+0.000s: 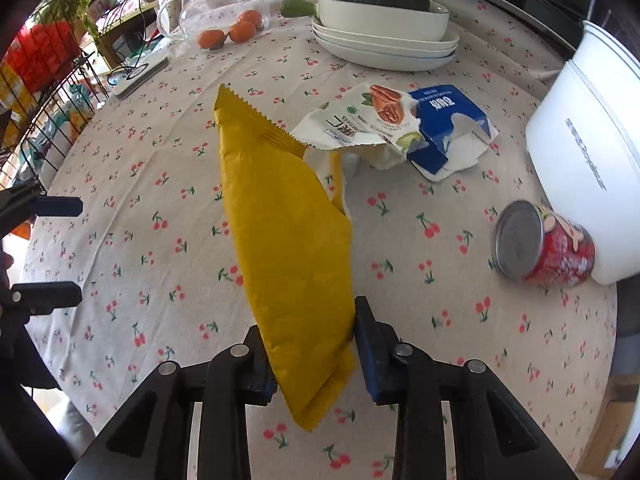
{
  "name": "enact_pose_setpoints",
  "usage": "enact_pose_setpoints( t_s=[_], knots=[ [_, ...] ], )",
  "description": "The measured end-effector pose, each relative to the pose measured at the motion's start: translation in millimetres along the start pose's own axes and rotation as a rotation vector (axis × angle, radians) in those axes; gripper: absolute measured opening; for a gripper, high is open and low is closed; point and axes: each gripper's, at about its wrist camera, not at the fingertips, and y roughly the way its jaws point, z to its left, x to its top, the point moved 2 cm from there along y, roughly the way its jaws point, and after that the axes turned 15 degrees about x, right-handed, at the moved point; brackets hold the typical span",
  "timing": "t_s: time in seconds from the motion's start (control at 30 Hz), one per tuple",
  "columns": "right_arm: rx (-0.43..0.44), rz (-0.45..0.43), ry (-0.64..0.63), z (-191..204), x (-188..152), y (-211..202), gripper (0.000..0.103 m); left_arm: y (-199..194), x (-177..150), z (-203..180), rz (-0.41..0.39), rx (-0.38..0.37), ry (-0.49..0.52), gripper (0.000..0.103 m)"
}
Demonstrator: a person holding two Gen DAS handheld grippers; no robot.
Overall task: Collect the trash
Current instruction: 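Reach the right gripper to the yellow snack packet and grasp it, then grasp the white pecan snack bag with the left gripper while the right holds the packet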
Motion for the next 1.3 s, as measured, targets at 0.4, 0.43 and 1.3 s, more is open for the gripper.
enact_pose_setpoints(
  t_s=[0.4,0.43,1.3],
  knots=[
    [-0.003,0.013,-0.067,26,-20,-20,0.086,-16,1,7,-0.015,-0.002,-0.007,0.102],
    [-0.002,0.024,-0.086,30,-16,-14,0.086,-15,1,10,-0.01,0.0,-0.011,0.102],
    [-0.103,-0.088,0.125,14,-71,-44,0.056,-20,-5,-15,-0.045,0.048,0.064,0.102]
  ],
)
